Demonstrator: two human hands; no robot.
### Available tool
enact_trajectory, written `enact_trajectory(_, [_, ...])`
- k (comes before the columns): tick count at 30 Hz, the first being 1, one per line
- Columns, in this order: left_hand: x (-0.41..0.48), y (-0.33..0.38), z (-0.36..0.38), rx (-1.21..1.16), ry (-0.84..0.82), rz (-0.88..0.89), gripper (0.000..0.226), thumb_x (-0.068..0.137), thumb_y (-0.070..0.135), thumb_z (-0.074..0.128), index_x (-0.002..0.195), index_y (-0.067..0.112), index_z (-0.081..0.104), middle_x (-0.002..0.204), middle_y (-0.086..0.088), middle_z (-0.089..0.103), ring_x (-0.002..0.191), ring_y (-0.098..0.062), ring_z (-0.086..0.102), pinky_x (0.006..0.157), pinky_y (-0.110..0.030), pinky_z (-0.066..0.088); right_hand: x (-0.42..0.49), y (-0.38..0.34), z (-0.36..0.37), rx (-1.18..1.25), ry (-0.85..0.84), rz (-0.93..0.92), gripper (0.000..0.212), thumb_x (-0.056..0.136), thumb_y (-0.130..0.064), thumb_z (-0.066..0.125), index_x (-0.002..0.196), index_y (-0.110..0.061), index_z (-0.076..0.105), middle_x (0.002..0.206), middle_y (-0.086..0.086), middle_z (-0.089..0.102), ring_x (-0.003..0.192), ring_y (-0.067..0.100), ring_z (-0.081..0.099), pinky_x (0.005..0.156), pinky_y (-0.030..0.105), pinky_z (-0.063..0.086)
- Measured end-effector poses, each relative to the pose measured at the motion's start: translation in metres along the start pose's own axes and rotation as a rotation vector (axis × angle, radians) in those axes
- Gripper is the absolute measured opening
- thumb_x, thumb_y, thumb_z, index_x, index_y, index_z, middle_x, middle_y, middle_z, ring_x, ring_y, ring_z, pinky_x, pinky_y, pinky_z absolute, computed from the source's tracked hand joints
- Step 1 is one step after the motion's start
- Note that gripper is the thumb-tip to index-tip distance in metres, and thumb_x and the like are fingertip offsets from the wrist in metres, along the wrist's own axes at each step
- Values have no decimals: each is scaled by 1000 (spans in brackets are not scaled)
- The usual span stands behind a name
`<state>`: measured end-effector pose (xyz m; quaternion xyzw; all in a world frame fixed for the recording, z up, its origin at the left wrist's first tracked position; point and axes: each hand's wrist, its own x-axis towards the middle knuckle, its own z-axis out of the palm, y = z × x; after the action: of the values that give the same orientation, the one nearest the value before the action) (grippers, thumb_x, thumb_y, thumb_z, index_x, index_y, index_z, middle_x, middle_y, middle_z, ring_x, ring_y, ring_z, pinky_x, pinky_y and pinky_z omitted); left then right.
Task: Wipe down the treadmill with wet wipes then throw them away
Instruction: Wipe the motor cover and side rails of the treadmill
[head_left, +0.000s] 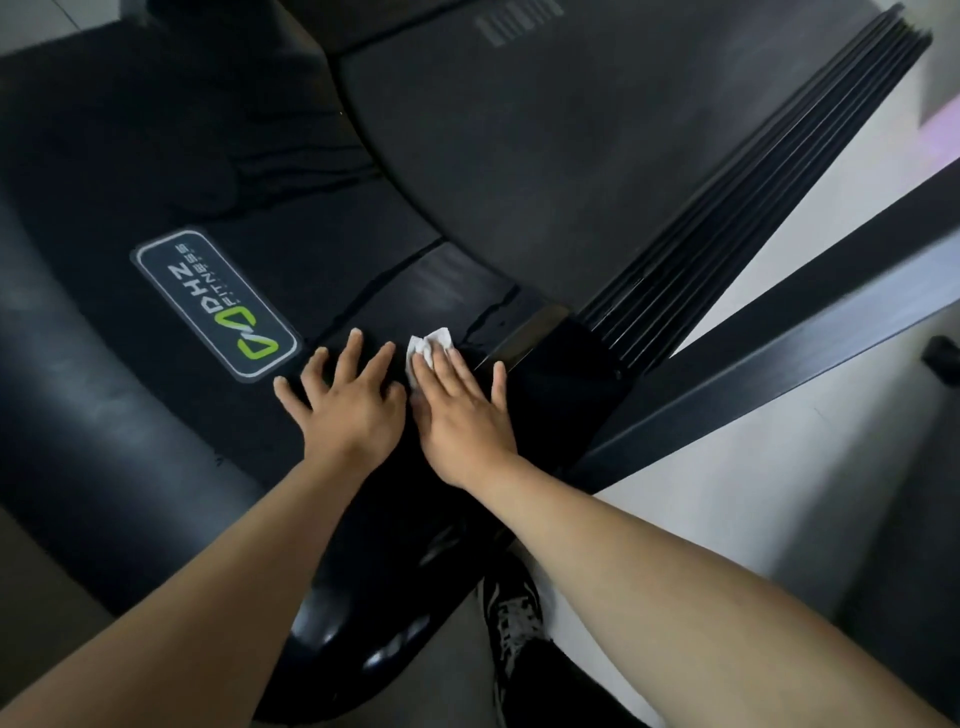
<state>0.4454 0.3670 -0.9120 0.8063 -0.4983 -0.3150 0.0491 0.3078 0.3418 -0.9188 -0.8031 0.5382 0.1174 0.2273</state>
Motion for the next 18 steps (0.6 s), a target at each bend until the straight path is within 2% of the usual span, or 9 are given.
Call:
enact_trajectory(5, [-3,21,8,-5,-15,-104,53,104,49,25,156,53,14,168,16,-8,153,-24,-15,115,-64,-18,8,52,-24,12,-41,143,57,108,-41,10,161,-27,-4,168,-9,-13,152,7,-17,121,56,-13])
enact_trajectory(12, [-3,30,4,-10,3,-159,51,103,50,30,154,51,21,168,16,0,153,-25,-8,117,-65,-12,39,91,-49,117,-77,422,58,108,-38,11,162,-21,-2,169,1,-13,154,17,-14,124,52,-7])
enact_trajectory(14, [-2,33,4,5,10,-170,50,103,50,31,152,48,23,168,14,4,153,-26,-6,117,-66,-9,42,82,-46,108,-69,389,58,108,-37,13,162,-19,1,169,2,-9,154,19,-15,124,52,-7])
enact_trajectory(18, [12,42,-5,26,66,-185,49,101,37,40,149,44,34,162,4,20,146,-33,11,120,-61,1,40,53,-31,110,-15,80,58,109,-38,17,162,-22,2,170,-2,-6,154,13,-15,123,53,-8])
